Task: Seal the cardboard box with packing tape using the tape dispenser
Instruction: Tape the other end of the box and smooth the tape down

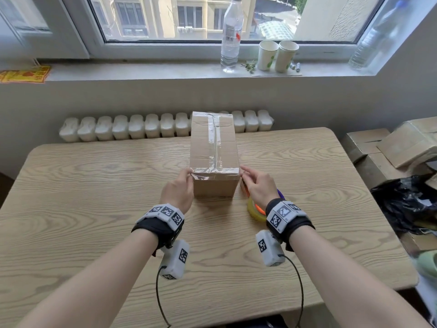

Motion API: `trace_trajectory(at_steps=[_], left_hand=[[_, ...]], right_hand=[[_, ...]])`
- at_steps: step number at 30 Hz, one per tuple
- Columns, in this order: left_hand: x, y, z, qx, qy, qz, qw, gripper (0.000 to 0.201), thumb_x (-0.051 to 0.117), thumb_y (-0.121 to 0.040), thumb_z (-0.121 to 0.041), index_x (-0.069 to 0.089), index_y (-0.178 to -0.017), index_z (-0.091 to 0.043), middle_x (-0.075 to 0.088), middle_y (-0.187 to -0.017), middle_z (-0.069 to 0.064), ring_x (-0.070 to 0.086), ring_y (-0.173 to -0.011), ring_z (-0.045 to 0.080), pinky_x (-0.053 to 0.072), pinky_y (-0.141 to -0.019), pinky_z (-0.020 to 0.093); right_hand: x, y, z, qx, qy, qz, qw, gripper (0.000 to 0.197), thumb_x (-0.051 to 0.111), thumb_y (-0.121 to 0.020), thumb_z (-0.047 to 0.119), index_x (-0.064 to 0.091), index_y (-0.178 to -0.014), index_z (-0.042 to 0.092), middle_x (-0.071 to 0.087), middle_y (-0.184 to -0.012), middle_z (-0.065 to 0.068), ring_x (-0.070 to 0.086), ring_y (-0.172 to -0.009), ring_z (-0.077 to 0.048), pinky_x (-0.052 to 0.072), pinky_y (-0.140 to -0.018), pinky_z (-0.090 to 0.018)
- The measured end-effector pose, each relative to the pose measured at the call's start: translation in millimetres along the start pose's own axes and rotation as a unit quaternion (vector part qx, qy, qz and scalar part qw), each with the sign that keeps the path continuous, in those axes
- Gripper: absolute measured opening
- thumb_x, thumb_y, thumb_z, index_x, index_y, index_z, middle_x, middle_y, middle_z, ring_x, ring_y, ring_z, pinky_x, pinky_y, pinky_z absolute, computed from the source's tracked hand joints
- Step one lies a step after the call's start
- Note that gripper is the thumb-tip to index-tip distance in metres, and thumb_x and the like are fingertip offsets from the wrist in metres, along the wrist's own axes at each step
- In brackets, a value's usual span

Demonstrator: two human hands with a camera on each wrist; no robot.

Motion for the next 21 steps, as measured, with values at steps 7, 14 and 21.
trace_trajectory(at_steps=[7, 14, 21], left_hand=[[-11.9, -31.5, -3.0, 0.032, -0.03, 0.023, 0.999, 0.026, 0.062, -0.085, -0.036, 0.063, -0.095, -0.013, 0.072, -0.087, 0.004, 0.066, -0.081, 0.022, 0.055, -0.076, 0.035], [-10.1, -37.7, 2.3, 0.112, -0.013, 0.022, 0.993, 0.012, 0.069, -0.08, -0.011, 0.066, -0.086, -0.001, 0.072, -0.084, 0.016, 0.066, -0.079, 0.031, 0.053, -0.075, 0.038], [-11.1, -37.3, -2.1, 0.203, -0.055, 0.054, 0.976, 0.01, 0.057, -0.08, 0.004, 0.066, -0.083, 0.0, 0.072, -0.076, 0.015, 0.066, -0.071, 0.034, 0.055, -0.065, 0.038]], right_hand=[[-1.6, -21.7, 15.6, -0.069, 0.156, 0.001, 0.985, 0.021, 0.071, -0.08, 0.029, 0.075, -0.092, 0.012, 0.073, -0.095, -0.008, 0.065, -0.091, -0.022, 0.051, -0.086, -0.039], [6.7, -22.6, 25.5, -0.149, 0.255, 0.03, 0.955, 0.015, 0.066, -0.084, 0.018, 0.072, -0.094, 0.009, 0.069, -0.093, -0.007, 0.063, -0.087, -0.027, 0.051, -0.078, -0.036], [-0.8, -25.3, 22.3, -0.147, 0.258, 0.089, 0.951, 0.034, 0.058, -0.081, -0.005, 0.071, -0.108, 0.011, 0.072, -0.099, -0.003, 0.064, -0.097, -0.024, 0.052, -0.083, -0.038]])
Point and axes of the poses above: each hand's wrist, its own y-axis away from the middle knuckle, its own x-axis out of the palm, z = x × y, the point moved 7 cm from there along -y, towards the middle knuckle
